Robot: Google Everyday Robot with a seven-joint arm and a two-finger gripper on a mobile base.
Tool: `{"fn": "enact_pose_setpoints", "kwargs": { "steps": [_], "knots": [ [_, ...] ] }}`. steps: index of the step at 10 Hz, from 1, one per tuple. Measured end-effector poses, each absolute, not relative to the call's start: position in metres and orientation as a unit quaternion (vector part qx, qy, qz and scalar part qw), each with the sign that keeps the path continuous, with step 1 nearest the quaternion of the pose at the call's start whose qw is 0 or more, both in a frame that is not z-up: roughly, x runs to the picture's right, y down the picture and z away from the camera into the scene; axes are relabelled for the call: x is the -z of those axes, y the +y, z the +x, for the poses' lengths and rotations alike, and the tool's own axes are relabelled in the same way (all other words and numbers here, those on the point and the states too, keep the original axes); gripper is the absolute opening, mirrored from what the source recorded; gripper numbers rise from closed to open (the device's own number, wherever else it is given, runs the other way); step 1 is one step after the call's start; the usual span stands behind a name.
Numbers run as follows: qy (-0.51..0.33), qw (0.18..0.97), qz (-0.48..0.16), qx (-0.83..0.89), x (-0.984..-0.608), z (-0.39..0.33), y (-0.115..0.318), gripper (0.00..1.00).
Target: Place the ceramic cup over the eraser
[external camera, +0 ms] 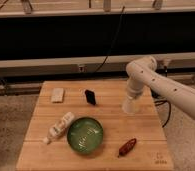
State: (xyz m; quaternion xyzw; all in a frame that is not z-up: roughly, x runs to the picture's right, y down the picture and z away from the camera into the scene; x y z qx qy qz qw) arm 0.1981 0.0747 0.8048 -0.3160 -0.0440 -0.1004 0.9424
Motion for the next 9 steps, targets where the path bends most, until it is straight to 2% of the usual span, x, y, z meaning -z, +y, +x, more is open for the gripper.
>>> {"fn": "enact_pose_setpoints", "kwargs": {
  "steps": [5,9],
  "knots": [
    [-0.05,0.942,-0.318,0.092,-0.82,0.212,0.045,0.8],
    [-0.058,0.939,-0.332,0.059,-0.828,0.231,0.05,0.8]
  ]
}}
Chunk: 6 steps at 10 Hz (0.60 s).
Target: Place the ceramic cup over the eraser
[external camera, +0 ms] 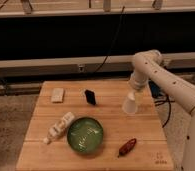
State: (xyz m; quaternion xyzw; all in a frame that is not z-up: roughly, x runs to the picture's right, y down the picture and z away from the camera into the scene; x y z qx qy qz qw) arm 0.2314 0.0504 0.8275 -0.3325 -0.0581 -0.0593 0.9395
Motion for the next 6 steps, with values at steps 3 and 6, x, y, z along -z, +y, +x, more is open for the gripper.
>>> {"fn": "enact_pose_setpoints", "kwargs": {
  "steps": [3,6],
  "knots": [
    [-0.072,0.937,-0.34,0.044,-0.83,0.23,0.06,0.8],
    [-0.076,0.935,-0.344,0.042,-0.839,0.227,0.069,0.8]
  ]
}}
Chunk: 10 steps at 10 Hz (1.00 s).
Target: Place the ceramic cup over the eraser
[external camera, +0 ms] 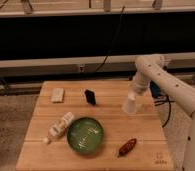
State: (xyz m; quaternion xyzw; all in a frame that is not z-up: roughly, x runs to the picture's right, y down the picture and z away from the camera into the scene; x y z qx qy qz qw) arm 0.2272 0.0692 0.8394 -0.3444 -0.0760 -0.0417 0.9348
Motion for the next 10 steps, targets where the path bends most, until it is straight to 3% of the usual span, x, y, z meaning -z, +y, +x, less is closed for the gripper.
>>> {"fn": "enact_pose_setpoints", "kwargs": {
  "steps": [4,9,10],
  "knots": [
    [-0.066,0.936,-0.343,0.042,-0.8473,0.2323,0.0715,0.76],
    [-0.069,0.938,-0.337,0.043,-0.8466,0.2356,0.0698,0.32],
    [-0.076,0.936,-0.342,0.044,-0.8459,0.2348,0.0704,0.18]
  ]
}}
